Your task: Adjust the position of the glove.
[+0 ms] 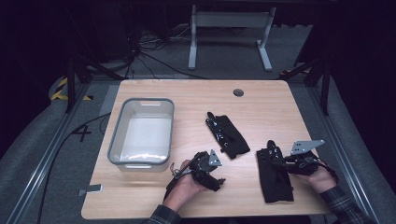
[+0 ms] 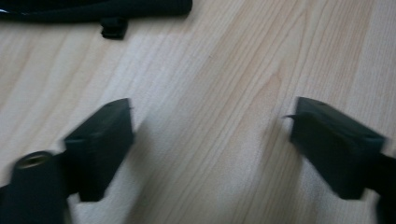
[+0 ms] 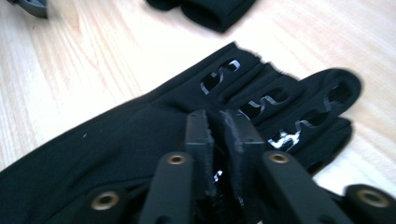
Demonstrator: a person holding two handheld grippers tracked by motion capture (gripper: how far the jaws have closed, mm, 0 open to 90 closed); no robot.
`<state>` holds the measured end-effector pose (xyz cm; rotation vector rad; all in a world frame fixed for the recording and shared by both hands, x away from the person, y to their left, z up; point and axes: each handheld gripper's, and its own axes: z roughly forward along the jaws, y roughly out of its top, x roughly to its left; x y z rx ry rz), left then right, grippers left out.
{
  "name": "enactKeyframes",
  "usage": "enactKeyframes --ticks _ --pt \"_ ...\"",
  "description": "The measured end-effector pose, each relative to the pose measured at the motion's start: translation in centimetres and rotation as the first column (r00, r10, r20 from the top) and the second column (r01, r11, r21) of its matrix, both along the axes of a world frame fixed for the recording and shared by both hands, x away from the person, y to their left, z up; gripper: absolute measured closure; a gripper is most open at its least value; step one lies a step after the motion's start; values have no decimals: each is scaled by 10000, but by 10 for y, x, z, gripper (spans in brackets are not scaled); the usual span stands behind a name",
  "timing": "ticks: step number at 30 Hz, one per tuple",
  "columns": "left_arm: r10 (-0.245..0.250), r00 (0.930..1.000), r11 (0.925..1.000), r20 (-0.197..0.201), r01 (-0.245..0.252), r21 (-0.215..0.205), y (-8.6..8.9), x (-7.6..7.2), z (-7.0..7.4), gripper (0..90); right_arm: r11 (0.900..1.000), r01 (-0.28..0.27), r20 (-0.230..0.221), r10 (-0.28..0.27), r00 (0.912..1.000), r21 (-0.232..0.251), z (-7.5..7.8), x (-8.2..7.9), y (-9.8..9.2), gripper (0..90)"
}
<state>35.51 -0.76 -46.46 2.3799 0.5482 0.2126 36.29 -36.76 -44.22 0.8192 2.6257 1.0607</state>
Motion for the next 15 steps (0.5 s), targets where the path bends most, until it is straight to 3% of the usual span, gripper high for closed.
enactKeyframes --ticks 2,6,10,11,13,15 --pt "98 10000 9999 12 -98 59 1 1 5 319 9999 82 78 -83 9999 93 1 1 -2 717" --pt "281 9995 9993 -156 -285 -245 0 6 13 555 9996 190 149 -193 9997 204 2 2 -4 606" --pt "363 9989 9990 -283 -370 -248 -4 12 21 785 9995 300 240 -303 9993 124 1 3 -5 555" --pt "364 9989 9989 -293 -373 -289 -5 14 23 785 9995 304 242 -307 9992 106 1 4 -5 546" --pt "424 9978 9987 -508 -437 -243 -7 19 26 889 9994 340 294 -342 9990 66 1 4 -5 528" --pt "478 9967 9982 -649 -500 -333 -10 24 28 897 9993 364 322 -366 9988 67 1 4 -6 519"
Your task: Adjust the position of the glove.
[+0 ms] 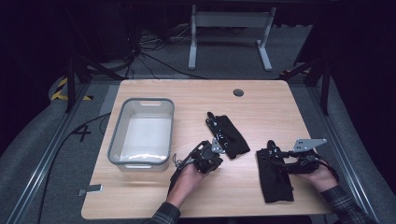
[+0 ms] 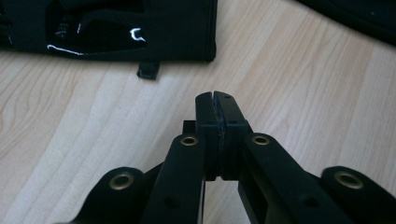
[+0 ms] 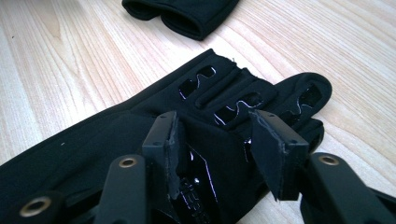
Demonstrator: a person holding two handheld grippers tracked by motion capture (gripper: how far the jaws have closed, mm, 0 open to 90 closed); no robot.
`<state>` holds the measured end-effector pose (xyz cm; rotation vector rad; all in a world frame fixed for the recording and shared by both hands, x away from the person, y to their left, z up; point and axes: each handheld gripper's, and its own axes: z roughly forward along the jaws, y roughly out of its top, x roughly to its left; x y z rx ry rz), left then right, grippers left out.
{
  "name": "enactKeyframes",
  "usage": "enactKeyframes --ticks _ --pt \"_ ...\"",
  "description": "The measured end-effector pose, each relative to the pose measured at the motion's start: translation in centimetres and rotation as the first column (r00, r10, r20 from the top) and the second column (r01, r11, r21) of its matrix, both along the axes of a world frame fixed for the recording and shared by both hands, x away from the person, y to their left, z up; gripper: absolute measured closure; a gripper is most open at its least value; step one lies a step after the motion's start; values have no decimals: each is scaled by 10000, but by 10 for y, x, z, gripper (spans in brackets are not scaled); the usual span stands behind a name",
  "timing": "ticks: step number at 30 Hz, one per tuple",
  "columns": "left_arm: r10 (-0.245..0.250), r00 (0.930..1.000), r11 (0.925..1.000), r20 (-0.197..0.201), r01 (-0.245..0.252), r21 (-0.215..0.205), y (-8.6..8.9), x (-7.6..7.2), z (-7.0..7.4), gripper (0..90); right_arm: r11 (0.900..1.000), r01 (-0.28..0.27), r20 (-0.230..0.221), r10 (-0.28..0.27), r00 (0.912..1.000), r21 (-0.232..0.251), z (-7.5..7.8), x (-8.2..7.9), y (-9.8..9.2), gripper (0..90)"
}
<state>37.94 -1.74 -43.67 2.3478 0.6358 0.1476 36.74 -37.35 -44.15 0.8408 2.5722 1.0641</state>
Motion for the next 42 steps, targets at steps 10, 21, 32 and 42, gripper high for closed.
enactKeyframes --ticks 10,21,32,42 --pt "39 9997 9999 240 -35 -139 -21 35 14 898 10000 27 48 -27 10000 5 0 1 -1 501" --pt "461 9989 9986 24 -461 -276 -45 78 2 898 10000 -24 38 24 10000 -9 -1 1 -2 490" --pt "74 9980 10000 -625 -77 -50 -46 80 -10 898 10000 26 69 -26 10000 65 0 1 -4 482" --pt "-611 9944 9978 -859 629 189 -33 57 -10 897 10000 49 95 -50 9999 87 1 0 -5 478"
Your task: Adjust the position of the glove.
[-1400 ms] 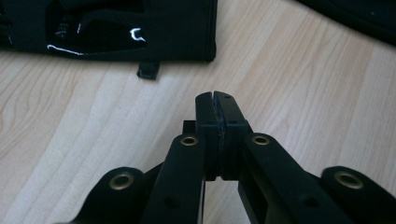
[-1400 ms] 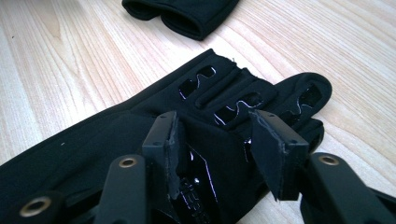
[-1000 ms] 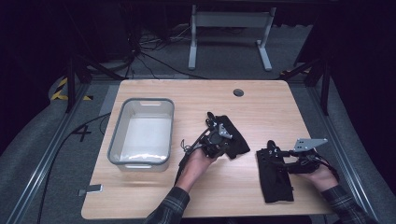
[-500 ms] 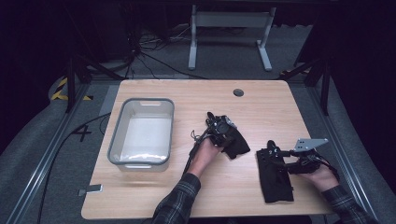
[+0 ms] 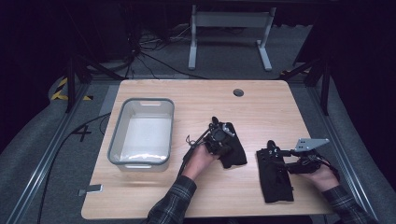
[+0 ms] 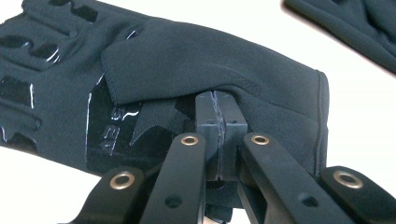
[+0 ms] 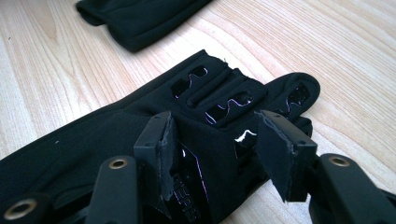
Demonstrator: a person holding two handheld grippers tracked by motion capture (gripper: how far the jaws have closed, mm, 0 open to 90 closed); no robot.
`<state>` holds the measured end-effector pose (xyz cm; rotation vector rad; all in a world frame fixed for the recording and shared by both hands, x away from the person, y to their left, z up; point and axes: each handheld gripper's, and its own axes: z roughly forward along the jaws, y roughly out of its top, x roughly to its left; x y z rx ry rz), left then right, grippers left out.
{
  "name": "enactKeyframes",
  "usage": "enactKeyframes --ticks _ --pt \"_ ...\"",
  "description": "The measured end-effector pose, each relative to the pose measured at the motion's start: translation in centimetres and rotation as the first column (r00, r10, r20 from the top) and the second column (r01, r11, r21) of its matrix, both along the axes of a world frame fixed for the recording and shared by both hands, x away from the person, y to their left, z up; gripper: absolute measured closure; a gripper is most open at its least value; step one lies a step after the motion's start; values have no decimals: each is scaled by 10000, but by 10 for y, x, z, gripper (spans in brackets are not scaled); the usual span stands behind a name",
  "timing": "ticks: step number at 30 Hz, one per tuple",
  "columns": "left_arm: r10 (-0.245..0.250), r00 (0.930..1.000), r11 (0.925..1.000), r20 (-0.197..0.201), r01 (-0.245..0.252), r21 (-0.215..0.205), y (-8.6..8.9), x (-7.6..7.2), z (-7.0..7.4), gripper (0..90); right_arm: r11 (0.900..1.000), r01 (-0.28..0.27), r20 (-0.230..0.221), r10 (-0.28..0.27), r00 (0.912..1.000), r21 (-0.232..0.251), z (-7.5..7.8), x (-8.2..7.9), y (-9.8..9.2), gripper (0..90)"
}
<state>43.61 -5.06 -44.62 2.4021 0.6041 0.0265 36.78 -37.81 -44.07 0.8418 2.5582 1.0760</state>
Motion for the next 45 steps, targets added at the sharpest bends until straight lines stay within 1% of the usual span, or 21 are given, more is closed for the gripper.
enactKeyframes --ticks 6,10,17,22,23,24,25,26,29,30,31,32,33,34,35,36,38,39,40,43,45 --pt "-488 9986 9988 -182 489 51 9 -19 0 897 10000 -6 12 6 10000 19 0 0 0 475" --pt "-728 9968 9973 -329 728 -14 14 -33 -1 897 10000 -25 28 25 10000 5 0 0 1 474" --pt "-1080 9931 9941 -451 1078 -78 19 -49 -3 897 9999 -120 -28 120 9999 31 1 -2 1 486" --pt "-1244 9908 9922 -532 1238 -127 22 -59 -4 897 9995 -320 -73 321 9995 74 1 -5 1 541" --pt "-1350 9890 9908 -610 1345 -134 24 -64 -4 897 9989 -457 -91 458 9989 48 1 -8 1 610" --pt "-1350 9890 9908 -610 1345 -134 24 -64 -4 897 9989 -457 -91 458 9989 48 1 -8 1 610" --pt "-1427 9883 9898 -542 1423 -106 25 -68 -4 897 9983 -578 -64 578 9983 -34 0 -12 2 669" --pt "-1446 9881 9895 -528 1444 -82 25 -71 -3 897 9980 -636 -121 635 9979 -38 0 -13 1 693" --pt "-1460 9881 9893 -485 1460 -30 27 -75 -3 897 9970 -775 -152 775 9969 -14 0 -19 0 765" --pt "-1432 9887 9897 -446 1434 -9 28 -77 -2 897 9970 -775 -152 775 9969 -14 0 -19 0 765" --pt "-1402 9895 9901 -352 1401 -58 29 -78 -1 897 9969 -785 -126 786 9968 47 1 -22 -1 805" --pt "-1343 9905 9909 -302 1343 -49 31 -78 1 897 9969 -785 -126 786 9968 47 1 -22 -1 805" --pt "-1260 9918 9920 -204 1257 -150 32 -78 2 897 9967 -810 -177 812 9965 110 1 -23 -3 843" --pt "-1047 9945 9942 -80 1045 -244 35 -76 6 897 9967 -811 -243 813 9964 85 1 -24 -3 858" --pt "-1047 9945 9942 -80 1045 -244 35 -76 6 897 9967 -811 -243 813 9964 85 1 -24 -3 858" --pt "-807 9967 9962 -57 804 -324 36 -74 7 897 9965 -840 -270 841 9961 54 0 -24 -4 869" --pt "-491 9988 9986 -14 490 -209 38 -70 6 897 9959 -903 -474 898 9948 -86 -2 -23 -3 885" --pt "-331 9994 9993 -62 329 -173 38 -68 4 897 9956 -927 -515 918 9944 -155 -4 -23 -2 890" --pt "-238 9997 9997 -115 238 -28 38 -67 2 897 9953 -946 -583 933 9939 -203 -5 -22 -2 893" --pt "-298 9994 9994 -192 301 166 36 -64 -3 897 9936 -1070 -705 1043 9920 -350 -9 -20 2 895" --pt "-371 9990 9991 -250 376 187 33 -64 -3 897 9929 -1130 -686 1102 9915 -382 -9 -20 5 896"
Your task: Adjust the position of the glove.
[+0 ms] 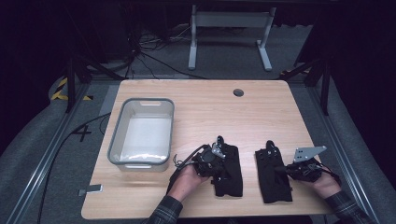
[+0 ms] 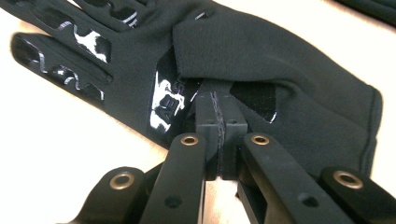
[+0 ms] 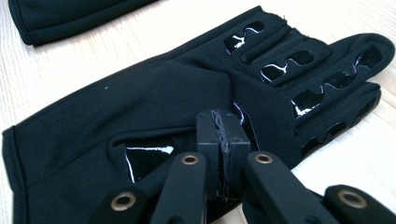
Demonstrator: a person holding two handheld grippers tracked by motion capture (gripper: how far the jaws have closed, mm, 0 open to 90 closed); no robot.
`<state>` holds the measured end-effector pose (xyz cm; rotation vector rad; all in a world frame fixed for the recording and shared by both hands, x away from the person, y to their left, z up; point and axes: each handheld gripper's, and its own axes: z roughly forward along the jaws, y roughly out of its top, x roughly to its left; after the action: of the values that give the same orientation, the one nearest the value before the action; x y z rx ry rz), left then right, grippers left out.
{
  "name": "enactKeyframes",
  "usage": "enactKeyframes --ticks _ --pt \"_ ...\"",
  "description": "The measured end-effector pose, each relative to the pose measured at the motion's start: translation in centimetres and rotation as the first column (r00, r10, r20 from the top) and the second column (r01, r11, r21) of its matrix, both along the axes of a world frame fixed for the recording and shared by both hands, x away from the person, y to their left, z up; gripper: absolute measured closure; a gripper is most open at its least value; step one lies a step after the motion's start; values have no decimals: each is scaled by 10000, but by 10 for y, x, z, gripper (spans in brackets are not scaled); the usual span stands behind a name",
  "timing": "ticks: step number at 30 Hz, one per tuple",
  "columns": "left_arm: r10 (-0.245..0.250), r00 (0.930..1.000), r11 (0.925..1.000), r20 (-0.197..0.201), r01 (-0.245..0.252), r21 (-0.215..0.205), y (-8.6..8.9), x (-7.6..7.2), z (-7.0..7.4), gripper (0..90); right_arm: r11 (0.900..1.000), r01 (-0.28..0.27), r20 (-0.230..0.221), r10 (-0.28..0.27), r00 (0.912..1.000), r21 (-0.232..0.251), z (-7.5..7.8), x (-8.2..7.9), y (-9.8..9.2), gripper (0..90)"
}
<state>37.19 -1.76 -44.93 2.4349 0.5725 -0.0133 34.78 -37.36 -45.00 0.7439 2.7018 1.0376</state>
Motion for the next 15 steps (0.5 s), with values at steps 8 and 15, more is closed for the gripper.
enactKeyframes --ticks 8,15 --pt "-374 9993 9993 -23 374 -91 -9 0 -1 898 9999 148 74 -148 9999 -1 -1 5 9 900" --pt "-402 9992 9992 -79 401 -89 -8 1 -1 898 9993 346 274 -343 9990 -113 -1 18 22 900"
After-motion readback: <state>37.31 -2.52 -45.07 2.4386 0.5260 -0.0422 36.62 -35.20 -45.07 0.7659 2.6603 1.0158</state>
